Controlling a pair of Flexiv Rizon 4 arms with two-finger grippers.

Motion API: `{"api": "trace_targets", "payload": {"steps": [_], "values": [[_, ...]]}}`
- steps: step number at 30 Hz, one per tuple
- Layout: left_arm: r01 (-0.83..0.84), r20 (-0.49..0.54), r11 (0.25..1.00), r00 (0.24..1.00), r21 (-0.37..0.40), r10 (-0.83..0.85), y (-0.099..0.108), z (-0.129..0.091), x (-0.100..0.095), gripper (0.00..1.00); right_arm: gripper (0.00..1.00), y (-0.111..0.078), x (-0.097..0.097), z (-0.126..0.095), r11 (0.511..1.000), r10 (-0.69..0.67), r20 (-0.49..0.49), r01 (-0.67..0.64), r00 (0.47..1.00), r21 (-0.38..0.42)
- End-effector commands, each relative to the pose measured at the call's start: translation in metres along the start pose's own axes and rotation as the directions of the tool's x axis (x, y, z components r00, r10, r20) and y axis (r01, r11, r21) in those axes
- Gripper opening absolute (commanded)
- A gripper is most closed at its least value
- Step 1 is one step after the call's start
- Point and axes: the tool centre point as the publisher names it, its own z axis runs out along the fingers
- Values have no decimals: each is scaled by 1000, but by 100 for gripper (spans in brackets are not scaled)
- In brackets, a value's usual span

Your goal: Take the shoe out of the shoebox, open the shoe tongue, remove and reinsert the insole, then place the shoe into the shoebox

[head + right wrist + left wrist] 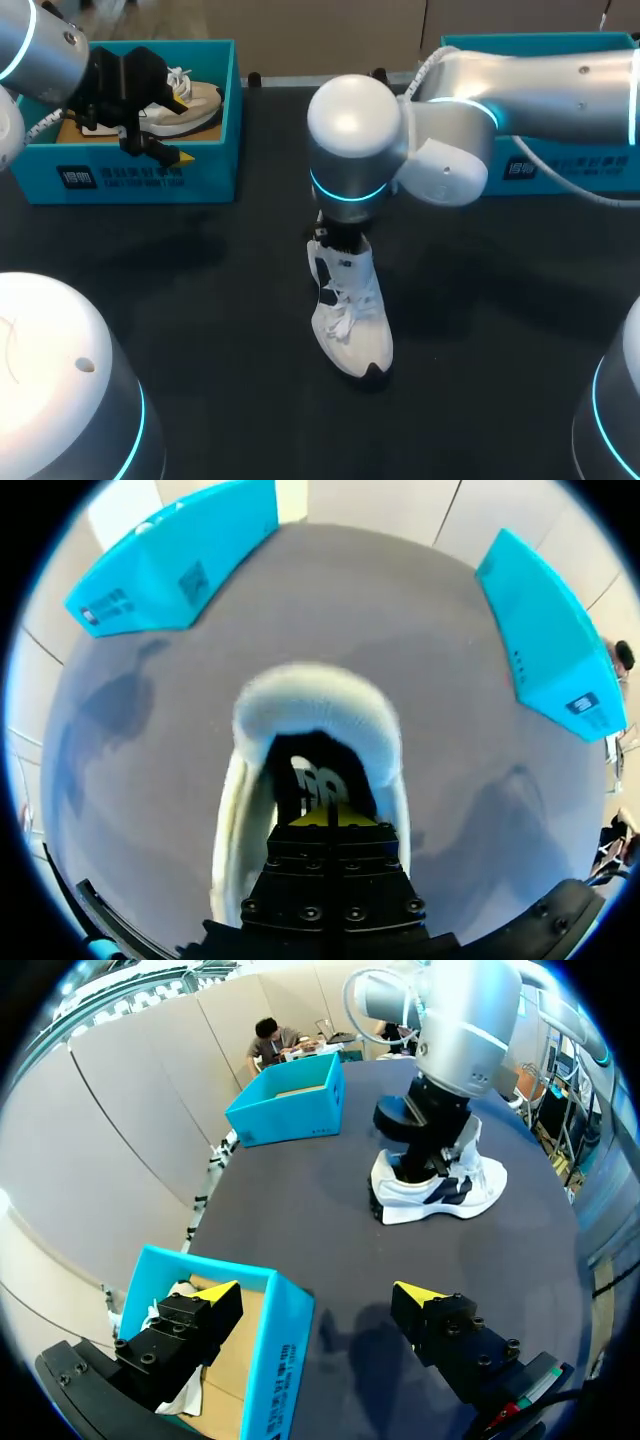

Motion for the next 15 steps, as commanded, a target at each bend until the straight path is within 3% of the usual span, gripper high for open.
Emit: {"api": "trace_targets", "payload": {"steps": [1, 10, 15], "values": [[0, 1, 1000, 1000, -4, 0, 0, -1, 1, 100, 0, 7, -1, -9, 999, -1, 10, 1, 1000, -47], [0, 1, 1000, 1000, -4, 0, 0, -1, 1, 100, 0, 38, 8, 10, 980, -31, 67, 43, 997, -192], [0, 1, 1000, 1000, -4, 0, 0, -1, 1, 100, 0, 39, 13, 33, 982, -35, 32, 41, 999, -183]]}}
